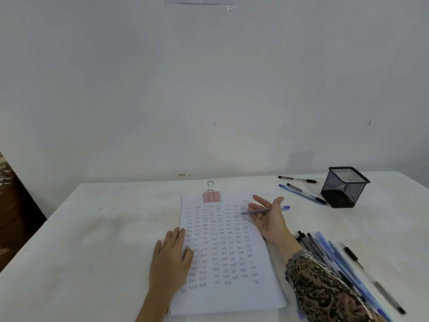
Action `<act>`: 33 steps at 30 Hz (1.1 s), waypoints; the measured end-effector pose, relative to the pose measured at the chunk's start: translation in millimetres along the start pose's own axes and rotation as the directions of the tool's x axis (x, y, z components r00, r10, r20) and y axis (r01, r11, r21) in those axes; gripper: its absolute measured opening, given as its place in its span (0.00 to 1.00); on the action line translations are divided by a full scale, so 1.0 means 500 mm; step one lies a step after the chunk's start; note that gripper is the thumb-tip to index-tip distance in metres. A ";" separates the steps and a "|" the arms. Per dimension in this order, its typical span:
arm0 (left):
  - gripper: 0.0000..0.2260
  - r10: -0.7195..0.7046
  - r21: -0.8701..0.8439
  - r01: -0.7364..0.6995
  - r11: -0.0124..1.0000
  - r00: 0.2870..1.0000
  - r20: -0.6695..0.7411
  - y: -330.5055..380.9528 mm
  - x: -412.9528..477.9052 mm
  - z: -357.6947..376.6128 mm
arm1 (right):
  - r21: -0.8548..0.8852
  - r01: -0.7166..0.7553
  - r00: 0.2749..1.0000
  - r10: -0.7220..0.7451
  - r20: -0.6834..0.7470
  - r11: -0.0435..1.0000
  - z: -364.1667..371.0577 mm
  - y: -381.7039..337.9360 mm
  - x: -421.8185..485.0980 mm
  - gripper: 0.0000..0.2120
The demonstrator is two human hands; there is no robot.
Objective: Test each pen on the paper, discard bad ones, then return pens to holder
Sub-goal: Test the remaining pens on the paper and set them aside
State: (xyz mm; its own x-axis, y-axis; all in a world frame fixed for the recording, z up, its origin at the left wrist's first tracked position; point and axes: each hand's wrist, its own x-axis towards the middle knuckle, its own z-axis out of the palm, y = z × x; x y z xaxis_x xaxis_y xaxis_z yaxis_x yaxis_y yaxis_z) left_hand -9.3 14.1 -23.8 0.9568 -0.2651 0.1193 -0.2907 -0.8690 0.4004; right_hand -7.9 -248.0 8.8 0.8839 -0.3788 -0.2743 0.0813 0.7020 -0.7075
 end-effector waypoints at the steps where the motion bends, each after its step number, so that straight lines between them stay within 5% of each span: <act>1: 0.42 0.001 0.002 -0.001 1.000 1.000 0.003 0.000 0.000 0.000 | -0.042 0.001 1.000 0.000 0.015 0.999 0.002 -0.001 -0.001 0.37; 5: 0.42 0.000 -0.010 0.000 1.000 1.000 -0.002 0.000 0.002 0.001 | -0.088 0.006 0.999 -0.003 0.036 0.996 -0.002 -0.008 0.001 0.37; 10: 0.42 -0.003 0.000 0.003 1.000 1.000 0.009 -0.001 0.003 0.000 | -0.024 0.153 0.988 -0.152 0.015 0.988 -0.007 -0.004 -0.001 0.10; 17: 0.42 -0.006 -0.015 0.006 1.000 1.000 0.011 0.001 0.001 -0.002 | -0.588 0.377 0.908 -0.411 0.082 0.716 -0.014 0.019 0.008 0.25; 33: 0.42 -0.006 -0.018 0.007 1.000 1.000 0.009 -0.001 -0.002 -0.001 | -0.694 0.393 0.889 -0.443 0.119 0.603 0.001 0.020 -0.012 0.26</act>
State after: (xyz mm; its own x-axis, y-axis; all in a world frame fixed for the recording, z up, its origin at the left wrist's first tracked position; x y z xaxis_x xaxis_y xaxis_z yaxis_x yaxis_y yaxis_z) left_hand -10.0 15.0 -23.6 0.9586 -0.2635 0.1081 -0.2843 -0.8630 0.4176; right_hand -12.4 -238.4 3.6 0.8041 -0.5761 0.1470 0.0768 -0.1445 -0.9865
